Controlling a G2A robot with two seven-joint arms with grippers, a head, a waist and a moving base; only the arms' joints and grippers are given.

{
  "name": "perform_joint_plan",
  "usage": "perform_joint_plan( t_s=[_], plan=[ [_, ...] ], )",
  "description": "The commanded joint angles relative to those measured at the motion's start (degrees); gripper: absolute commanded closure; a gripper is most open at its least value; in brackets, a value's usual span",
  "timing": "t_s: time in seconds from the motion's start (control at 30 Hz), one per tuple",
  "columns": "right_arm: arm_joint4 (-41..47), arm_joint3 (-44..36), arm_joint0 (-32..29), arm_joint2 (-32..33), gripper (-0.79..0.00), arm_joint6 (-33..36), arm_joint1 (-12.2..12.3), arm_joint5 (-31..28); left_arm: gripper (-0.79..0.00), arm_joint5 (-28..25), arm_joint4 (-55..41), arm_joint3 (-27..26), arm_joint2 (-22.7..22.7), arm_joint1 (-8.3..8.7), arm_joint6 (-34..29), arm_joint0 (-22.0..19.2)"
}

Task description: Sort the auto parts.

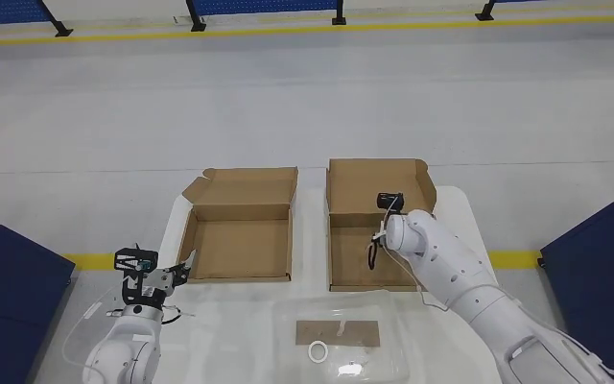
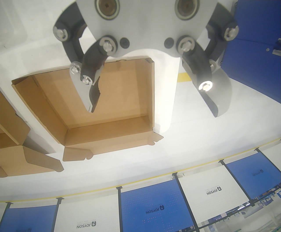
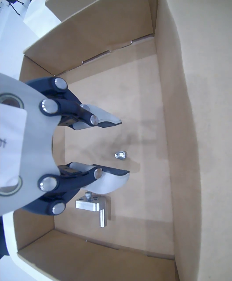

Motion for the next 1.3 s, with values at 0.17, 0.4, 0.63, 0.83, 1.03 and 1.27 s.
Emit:
perform_joint_plan(
  t_s=[0.17, 0.4, 0.63, 0.83, 1.03, 1.27],
  plan=[
    [-3.9, -9.2, -4.1, 4.1, -0.785, 4.0, 2.3, -0.4, -0.785, 0.0, 0.0, 0.0, 0.0, 0.0, 0.0, 0.0],
    [-5.2, -16.1, -7.5, 7.5, -0.785, 7.6, 3.9, -2.7, -0.785, 0.0, 0.0, 0.0, 0.0, 0.0, 0.0, 0.0],
    [-5.6, -16.4, -7.6, 7.3, -0.785, 7.2, 3.9, -3.2, -0.785, 0.0, 0.0, 0.0, 0.0, 0.0, 0.0, 0.0],
    [-9.9, -24.1, -9.9, 8.7, -0.785, 9.7, 5.2, -10.7, -0.785, 0.0, 0.0, 0.0, 0.0, 0.0, 0.0, 0.0],
    [-11.8, -32.6, -12.9, 11.7, -0.785, 17.6, 7.1, -23.4, -0.785, 0.0, 0.0, 0.0, 0.0, 0.0, 0.0, 0.0],
    [-11.8, -32.6, -12.9, 11.7, -0.785, 17.6, 7.1, -23.4, -0.785, 0.0, 0.0, 0.0, 0.0, 0.0, 0.0, 0.0]
  ],
)
